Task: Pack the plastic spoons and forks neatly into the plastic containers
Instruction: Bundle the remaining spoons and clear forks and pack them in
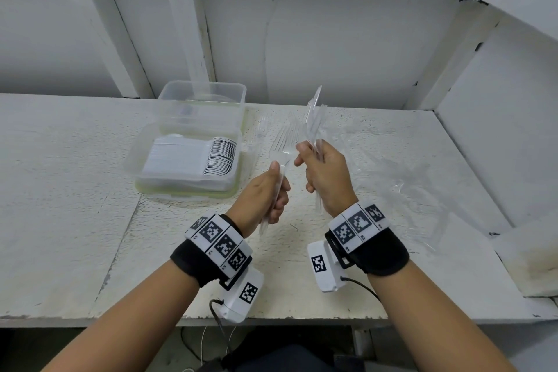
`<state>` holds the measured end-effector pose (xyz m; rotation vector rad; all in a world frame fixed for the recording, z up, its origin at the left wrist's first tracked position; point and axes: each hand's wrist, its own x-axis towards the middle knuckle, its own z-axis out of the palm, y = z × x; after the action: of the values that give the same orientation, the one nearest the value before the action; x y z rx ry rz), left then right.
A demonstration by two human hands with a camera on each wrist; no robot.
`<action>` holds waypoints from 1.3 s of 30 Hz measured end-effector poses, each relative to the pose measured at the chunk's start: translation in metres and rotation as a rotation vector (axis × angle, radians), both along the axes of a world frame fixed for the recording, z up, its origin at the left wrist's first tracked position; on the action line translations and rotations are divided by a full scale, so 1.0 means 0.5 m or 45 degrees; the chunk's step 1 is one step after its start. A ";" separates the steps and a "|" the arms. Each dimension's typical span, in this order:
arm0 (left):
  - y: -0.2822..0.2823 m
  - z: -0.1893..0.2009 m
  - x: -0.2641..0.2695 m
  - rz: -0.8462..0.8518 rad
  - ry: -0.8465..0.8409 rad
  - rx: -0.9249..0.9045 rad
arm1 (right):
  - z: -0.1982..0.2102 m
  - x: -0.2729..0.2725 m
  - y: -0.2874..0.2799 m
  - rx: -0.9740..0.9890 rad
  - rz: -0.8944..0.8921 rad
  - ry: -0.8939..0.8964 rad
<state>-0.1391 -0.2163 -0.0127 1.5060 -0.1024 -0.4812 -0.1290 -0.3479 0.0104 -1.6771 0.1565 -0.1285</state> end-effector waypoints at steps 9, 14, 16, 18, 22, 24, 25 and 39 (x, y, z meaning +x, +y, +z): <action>0.001 0.001 -0.003 -0.059 0.038 -0.021 | 0.012 0.009 -0.009 -0.009 0.052 -0.095; 0.013 0.003 0.000 -0.080 0.021 0.048 | 0.023 0.016 -0.030 -0.106 0.188 -0.045; 0.018 0.004 0.001 -0.065 0.013 0.079 | 0.028 0.021 -0.039 -0.179 0.216 -0.035; 0.020 0.006 0.002 -0.062 0.006 0.086 | 0.031 0.024 -0.043 -0.226 0.233 -0.044; 0.022 0.006 0.006 -0.059 0.039 0.044 | 0.036 0.021 -0.042 -0.220 0.238 -0.066; 0.023 0.005 0.006 -0.061 0.060 0.032 | 0.041 0.017 -0.042 -0.230 0.254 -0.065; 0.024 0.005 0.006 -0.061 0.060 0.037 | 0.043 0.016 -0.043 -0.235 0.265 -0.057; 0.017 0.003 0.007 -0.089 0.193 -0.002 | 0.026 0.026 -0.037 -0.283 0.235 -0.040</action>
<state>-0.1357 -0.2077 -0.0113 1.4629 -0.0365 -0.6494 -0.1158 -0.3664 0.0233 -1.9006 -0.0383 -0.0345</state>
